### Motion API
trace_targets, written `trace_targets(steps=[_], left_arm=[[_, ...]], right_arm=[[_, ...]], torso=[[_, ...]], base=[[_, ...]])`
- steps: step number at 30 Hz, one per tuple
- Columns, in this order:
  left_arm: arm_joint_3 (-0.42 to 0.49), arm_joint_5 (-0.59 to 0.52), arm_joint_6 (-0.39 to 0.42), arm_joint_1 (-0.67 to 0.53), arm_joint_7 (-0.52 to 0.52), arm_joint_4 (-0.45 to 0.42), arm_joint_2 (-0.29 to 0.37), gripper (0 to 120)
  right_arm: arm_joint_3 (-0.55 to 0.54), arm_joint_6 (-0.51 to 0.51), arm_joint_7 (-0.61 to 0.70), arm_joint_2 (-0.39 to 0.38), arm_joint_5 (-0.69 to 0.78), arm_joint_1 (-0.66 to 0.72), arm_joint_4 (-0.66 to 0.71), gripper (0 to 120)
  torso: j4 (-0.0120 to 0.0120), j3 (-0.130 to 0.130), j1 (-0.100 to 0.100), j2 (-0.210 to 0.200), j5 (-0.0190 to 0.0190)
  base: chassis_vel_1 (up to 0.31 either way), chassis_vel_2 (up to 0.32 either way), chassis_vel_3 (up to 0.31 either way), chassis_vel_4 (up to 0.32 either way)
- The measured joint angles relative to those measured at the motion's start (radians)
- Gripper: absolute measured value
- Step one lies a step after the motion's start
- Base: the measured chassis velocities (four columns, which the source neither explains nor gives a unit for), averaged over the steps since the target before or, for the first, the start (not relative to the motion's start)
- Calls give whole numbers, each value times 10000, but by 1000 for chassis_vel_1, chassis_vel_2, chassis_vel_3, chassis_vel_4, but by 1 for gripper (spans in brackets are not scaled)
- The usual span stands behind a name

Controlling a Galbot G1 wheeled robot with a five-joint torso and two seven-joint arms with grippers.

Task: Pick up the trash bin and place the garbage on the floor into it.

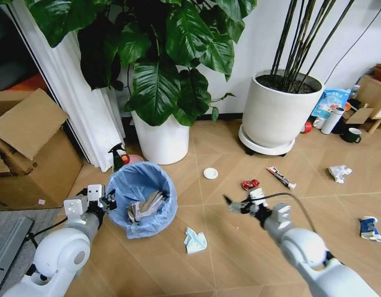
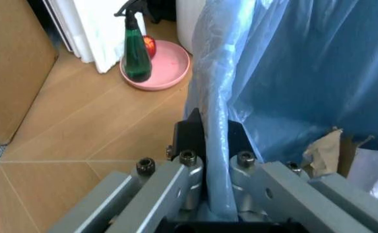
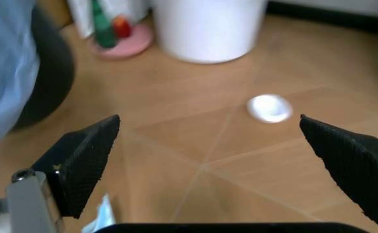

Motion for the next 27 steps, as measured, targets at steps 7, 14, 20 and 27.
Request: trace_targets(steps=[7,14,20,27], left_arm=[[-31,0,1,176,-63,-52,70,0],[-73,-30,-3,124,-63,80,45,0],[-23,-43,-19,41,-45,240,42,0],[47,-60,-27,-97,-16,375,63,0]], right_arm=[[-2477,488,-1553,-114,-487,1717,-2503,100],[-3799,807,-2150,378,-979,2533,-4000,100],[-4237,1060,-2409,1197,-1178,3045,-5298,100],[-4281,1208,-2590,2147,-2073,3298,-6405,100]], torso=[[-1,1,1,-1,8],[-2,1,1,-1,4],[-1,1,1,-1,3],[-2,1,1,-1,6]], base=[[0,0,0,0],[0,0,0,0],[0,0,0,0],[0,0,0,0]])
